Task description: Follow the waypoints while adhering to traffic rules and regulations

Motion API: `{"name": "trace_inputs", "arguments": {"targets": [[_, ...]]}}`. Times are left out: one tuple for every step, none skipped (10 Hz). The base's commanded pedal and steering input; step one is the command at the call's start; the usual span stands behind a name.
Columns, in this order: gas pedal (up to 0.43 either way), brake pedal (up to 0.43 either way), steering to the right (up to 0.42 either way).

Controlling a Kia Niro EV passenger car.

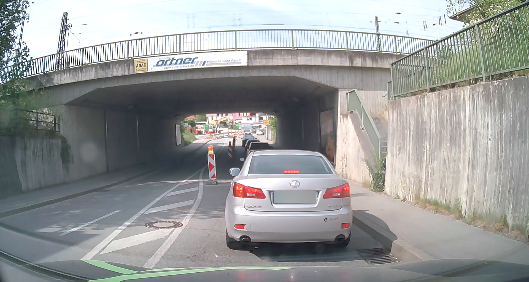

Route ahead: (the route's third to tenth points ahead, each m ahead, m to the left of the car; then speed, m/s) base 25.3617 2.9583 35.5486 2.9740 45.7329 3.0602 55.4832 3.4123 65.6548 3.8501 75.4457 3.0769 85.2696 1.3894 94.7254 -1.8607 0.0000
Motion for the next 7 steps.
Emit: {"name": "trace_inputs", "arguments": {"targets": [[0.0,0.299,-0.001],[0.0,0.287,-0.001],[0.0,0.262,-0.001],[0.0,0.232,0.0],[0.0,0.183,0.0],[0.0,0.134,0.001],[0.0,0.085,0.001]]}}
